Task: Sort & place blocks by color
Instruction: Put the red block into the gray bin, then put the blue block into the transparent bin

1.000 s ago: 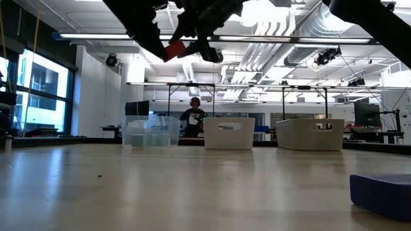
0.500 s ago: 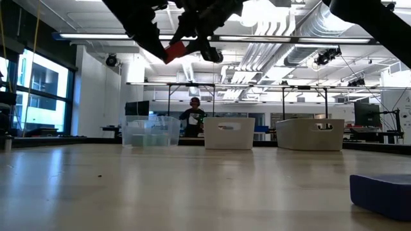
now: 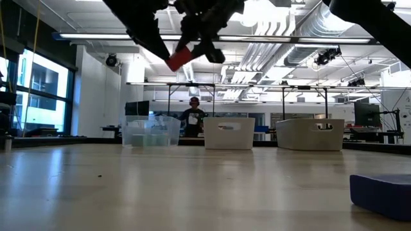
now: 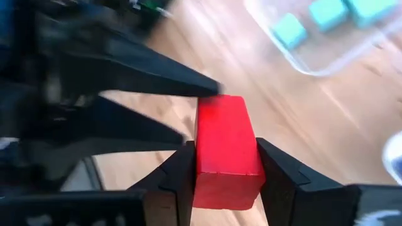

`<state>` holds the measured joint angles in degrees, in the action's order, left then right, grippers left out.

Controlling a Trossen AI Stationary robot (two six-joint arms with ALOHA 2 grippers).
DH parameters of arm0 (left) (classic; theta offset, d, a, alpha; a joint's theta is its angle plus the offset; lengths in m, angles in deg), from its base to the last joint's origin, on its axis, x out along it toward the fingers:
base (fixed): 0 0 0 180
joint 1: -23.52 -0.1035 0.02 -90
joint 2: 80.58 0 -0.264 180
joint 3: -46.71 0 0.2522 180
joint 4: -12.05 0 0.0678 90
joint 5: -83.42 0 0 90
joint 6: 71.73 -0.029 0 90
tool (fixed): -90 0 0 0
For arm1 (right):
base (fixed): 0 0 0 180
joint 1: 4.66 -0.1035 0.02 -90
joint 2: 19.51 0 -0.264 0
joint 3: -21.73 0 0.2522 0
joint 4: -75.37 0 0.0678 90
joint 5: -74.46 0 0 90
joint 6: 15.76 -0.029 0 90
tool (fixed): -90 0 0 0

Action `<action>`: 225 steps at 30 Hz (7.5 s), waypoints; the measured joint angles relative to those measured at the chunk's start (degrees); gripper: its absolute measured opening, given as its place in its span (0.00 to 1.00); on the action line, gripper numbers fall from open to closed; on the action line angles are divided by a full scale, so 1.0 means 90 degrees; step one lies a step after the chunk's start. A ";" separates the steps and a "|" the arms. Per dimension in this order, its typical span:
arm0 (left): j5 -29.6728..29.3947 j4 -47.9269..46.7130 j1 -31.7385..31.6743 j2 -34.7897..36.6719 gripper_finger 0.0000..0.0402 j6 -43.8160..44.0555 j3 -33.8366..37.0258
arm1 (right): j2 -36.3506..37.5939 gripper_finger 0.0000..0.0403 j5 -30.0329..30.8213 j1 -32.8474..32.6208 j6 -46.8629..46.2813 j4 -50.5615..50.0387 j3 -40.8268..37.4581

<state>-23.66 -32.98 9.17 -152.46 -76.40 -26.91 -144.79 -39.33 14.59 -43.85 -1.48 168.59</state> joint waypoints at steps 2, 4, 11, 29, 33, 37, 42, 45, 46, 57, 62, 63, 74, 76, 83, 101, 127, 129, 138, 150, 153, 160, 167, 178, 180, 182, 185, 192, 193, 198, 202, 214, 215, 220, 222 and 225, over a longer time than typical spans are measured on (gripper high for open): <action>0.0002 -0.0005 0.0002 0.0000 0.29 0.0000 0.0000 | 0.0000 0.29 0.0187 0.0005 0.0105 -0.0261 0.0000; -0.0021 -0.0015 0.0000 0.0000 0.33 -0.0002 0.0000 | 0.0000 0.29 0.0376 0.0005 0.0233 -0.0569 0.0000; -0.0051 -0.0024 0.0000 0.0000 0.38 -0.0053 0.0000 | 0.0000 0.29 0.1343 0.0011 0.0768 -0.1647 0.0000; -0.0054 -0.0039 0.0000 0.0000 0.37 0.0000 0.0000 | 0.0024 0.29 0.3662 0.0019 0.1734 -0.2994 0.0000; -0.0054 -0.0034 0.0000 0.0000 0.37 -0.0001 0.0000 | 0.0024 0.29 0.3739 0.0062 0.2012 -0.2992 0.0000; -0.0054 -0.0034 0.0000 0.0000 0.37 0.0000 0.0000 | 0.0056 0.29 0.3884 0.0109 0.2294 -0.2983 -0.0080; -0.0076 -0.0032 0.0000 0.0000 0.37 0.0001 0.0000 | 0.0501 0.29 0.3982 0.0267 0.2413 -0.2988 -0.0909; -0.0078 -0.0025 0.0000 0.0000 0.36 0.0005 0.0000 | 0.0925 0.29 0.4221 0.0430 0.2406 -0.2989 -0.1654; -0.0083 -0.0022 0.0000 0.0000 0.36 0.0005 0.0000 | 0.1066 0.29 0.4277 0.0491 0.2403 -0.2991 -0.1884; -0.0345 -0.0019 0.0000 0.0000 0.36 0.0216 -0.0002 | 0.2654 0.29 0.4295 0.1385 0.2113 -0.2032 -0.4373; -0.0346 -0.0014 -0.0007 0.0000 0.36 0.0284 -0.0002 | 0.3563 0.29 0.4246 0.1845 0.1760 -0.1276 -0.5558; -0.0348 -0.0005 -0.0012 0.0000 0.36 0.0284 -0.0002 | 0.3731 0.29 0.4246 0.1938 0.1695 -0.1109 -0.5783; -0.0367 0.0298 -0.0029 0.0000 0.36 0.0815 -0.0002 | 0.4721 0.29 0.3830 0.2675 0.1265 0.0531 -0.7767; -0.0366 0.0385 -0.0029 0.0000 0.36 0.1002 -0.0002 | 0.4719 0.29 0.3753 0.2747 0.1217 0.0842 -0.8044; -0.0365 0.0527 -0.0029 0.0000 0.36 0.1405 -0.0002 | 0.4723 0.29 0.3604 0.2866 0.0985 0.1667 -0.8810; -0.0335 0.0537 -0.0029 0.0000 0.36 0.1672 -0.0002 | 0.4699 0.39 0.3416 0.2905 0.0986 0.1636 -0.9010; -0.0316 0.0525 -0.0029 0.0000 0.36 0.1059 -0.0002 | 0.4711 0.40 0.2303 0.2651 0.0950 -0.0858 -0.7618; -0.0316 0.0525 -0.0029 0.0000 0.36 0.1047 -0.0002 | 0.4711 0.40 0.2214 0.2453 0.0812 -0.0947 -0.7618; -0.0316 0.0508 -0.0029 0.0000 0.36 0.1042 -0.0002 | 0.4711 0.40 0.2107 0.1089 0.0211 -0.1267 -0.7618; -0.0316 0.0505 -0.0027 0.0000 0.36 0.0545 -0.0002 | 0.4714 0.40 0.1811 -0.0443 0.0582 -0.1642 -0.7618; -0.0314 0.0507 -0.0027 0.0000 0.36 0.0551 -0.0002 | 0.4714 0.41 0.1823 -0.0693 0.0872 -0.1736 -0.7618; -0.0314 0.0508 -0.0027 0.0000 0.36 0.0883 -0.0002 | 0.4714 0.54 0.1866 -0.1149 0.1211 -0.2041 -0.7618; -0.0314 0.0508 -0.0027 0.0000 0.36 0.1116 -0.0002 | 0.4718 0.61 0.2024 -0.1653 0.1708 -0.2329 -0.7734; -0.0314 0.0508 -0.0027 0.0000 0.36 0.1164 -0.0002 | 0.4719 0.62 0.2168 -0.2336 0.2220 -0.2329 -0.8372; -0.0314 0.0506 -0.0027 0.0000 0.36 0.1165 -0.0002 | 0.4719 0.62 0.2168 -0.2414 0.2293 -0.2323 -0.8476; -0.0314 0.0505 -0.0027 0.0000 0.36 0.1166 -0.0002 | 0.4719 0.62 0.2166 -0.2481 0.2296 -0.2240 -0.8595; -0.0314 0.0505 -0.0027 0.0000 0.36 0.1166 -0.0002 | 0.4719 0.62 0.2101 -0.2597 0.2374 -0.2057 -0.8743; -0.0314 0.0505 -0.0027 0.0000 0.36 0.1166 -0.0002 | 0.4719 0.62 0.1835 -0.2957 0.2457 -0.1680 -0.9089; -0.0315 0.0505 -0.0028 0.0000 0.36 0.1166 -0.0002 | 0.4719 0.62 0.1816 -0.3023 0.2457 -0.1607 -0.9143; -0.0314 0.0505 -0.0027 0.0000 0.36 0.1166 -0.0002 | 0.4718 0.62 0.1650 -0.3372 0.2461 -0.1058 -0.9374; -0.0314 0.0505 -0.0027 0.0000 0.36 0.1166 -0.0002 | 0.4716 0.62 0.1638 -0.3661 0.2460 -0.0613 -0.9590; -0.0316 0.0505 -0.0029 0.0000 0.36 0.1166 -0.0002 | 0.4716 0.62 0.1840 -0.4252 0.1708 0.0272 -1.0449; -0.0316 0.0505 -0.0027 0.0000 0.36 0.1166 -0.0002 | 0.4716 0.62 0.1865 -0.4273 0.1639 0.0336 -1.0491; -0.0316 0.0505 -0.0027 0.0000 0.36 0.1166 -0.0002 | 0.4716 0.62 0.2103 -0.4348 0.1408 0.0712 -1.0559; -0.0316 0.0505 -0.0027 0.0000 0.36 0.1164 -0.0002 | 0.4716 0.62 0.2166 -0.4359 0.1413 0.0840 -1.0559; -0.0316 0.0505 -0.0027 0.0000 0.36 0.1165 -0.0002 | 0.4716 0.61 0.2144 -0.4359 0.1437 0.1008 -1.0559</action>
<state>-26.50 -28.43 8.93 -152.46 -65.92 -26.93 -102.34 -20.03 -24.64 -30.91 7.59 73.55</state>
